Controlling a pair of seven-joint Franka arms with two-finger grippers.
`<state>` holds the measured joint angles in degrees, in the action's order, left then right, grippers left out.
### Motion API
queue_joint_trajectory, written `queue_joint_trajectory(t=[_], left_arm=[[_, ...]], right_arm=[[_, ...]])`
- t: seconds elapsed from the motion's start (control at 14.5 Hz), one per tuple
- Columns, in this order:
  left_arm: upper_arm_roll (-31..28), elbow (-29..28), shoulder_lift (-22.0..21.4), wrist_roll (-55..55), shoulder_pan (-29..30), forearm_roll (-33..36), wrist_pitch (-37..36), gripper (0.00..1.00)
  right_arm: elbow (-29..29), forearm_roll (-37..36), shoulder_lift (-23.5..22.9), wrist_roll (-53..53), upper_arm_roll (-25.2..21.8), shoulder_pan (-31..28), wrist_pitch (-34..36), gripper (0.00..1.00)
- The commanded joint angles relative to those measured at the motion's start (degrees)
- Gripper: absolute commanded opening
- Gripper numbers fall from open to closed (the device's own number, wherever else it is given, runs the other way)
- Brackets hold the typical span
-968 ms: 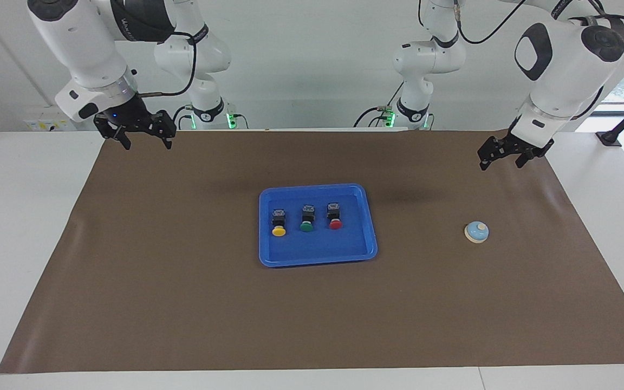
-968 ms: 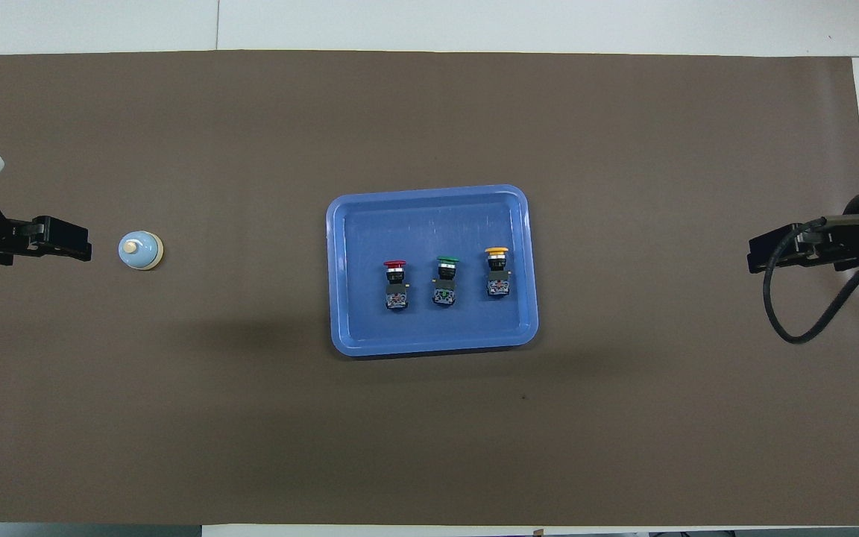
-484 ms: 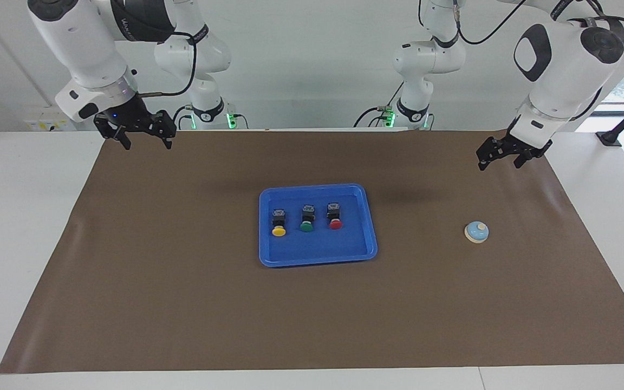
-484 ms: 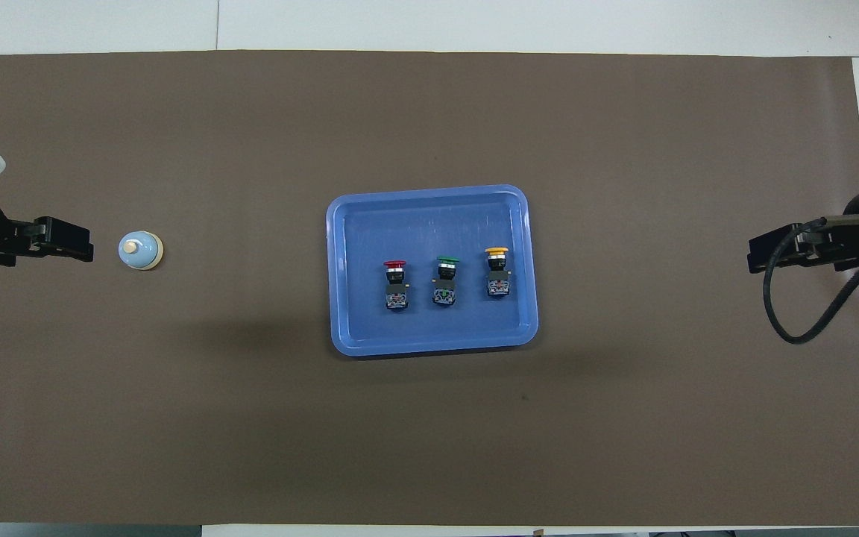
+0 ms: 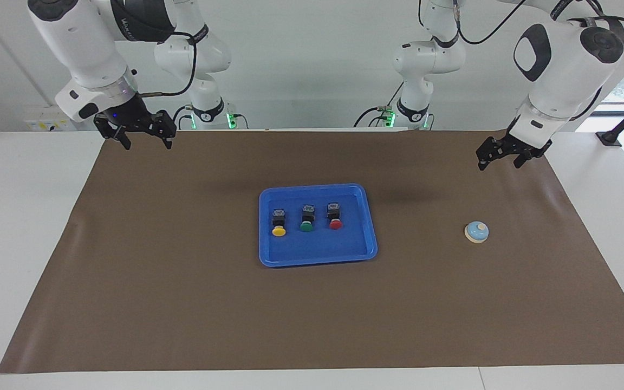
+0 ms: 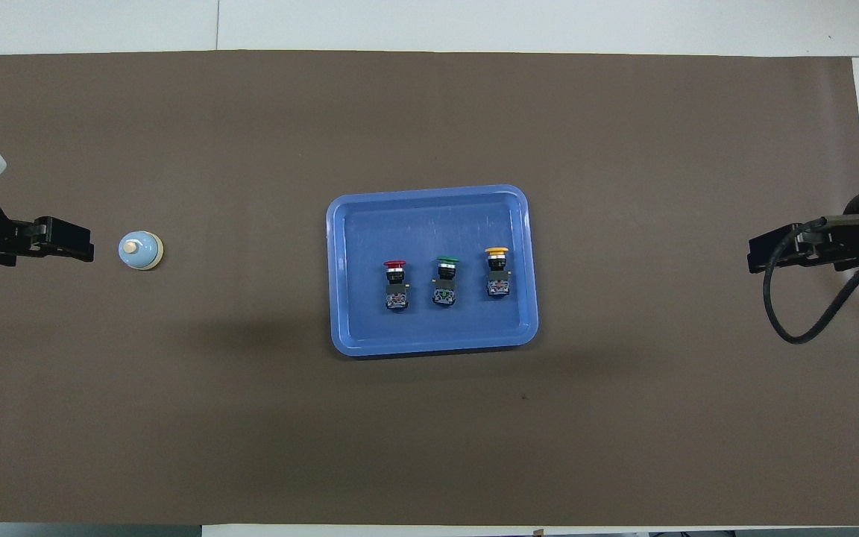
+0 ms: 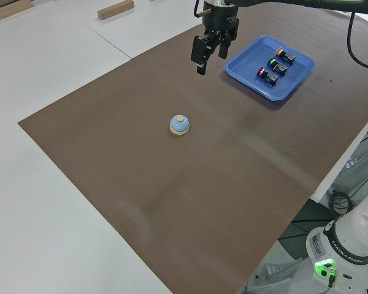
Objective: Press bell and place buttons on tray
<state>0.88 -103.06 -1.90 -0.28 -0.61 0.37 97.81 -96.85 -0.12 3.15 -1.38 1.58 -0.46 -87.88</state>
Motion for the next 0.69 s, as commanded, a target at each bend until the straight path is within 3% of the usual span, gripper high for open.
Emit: queue_joint_trajectory(t=[0.0, 0.62], left_arm=[[-0.44, 0.49, -0.3, 0.02, -0.44, -0.19, -0.34, 1.0], [-0.35, 1.28, -0.3, 0.1, -0.44, -0.28, -1.04, 1.0]], right_arm=[[0.08, 1.09, 0.28, 0.68, 0.53, -0.95, 0.78, 1.0], [0.08, 1.09, 0.28, 0.68, 0.53, -0.95, 0.78, 1.0]])
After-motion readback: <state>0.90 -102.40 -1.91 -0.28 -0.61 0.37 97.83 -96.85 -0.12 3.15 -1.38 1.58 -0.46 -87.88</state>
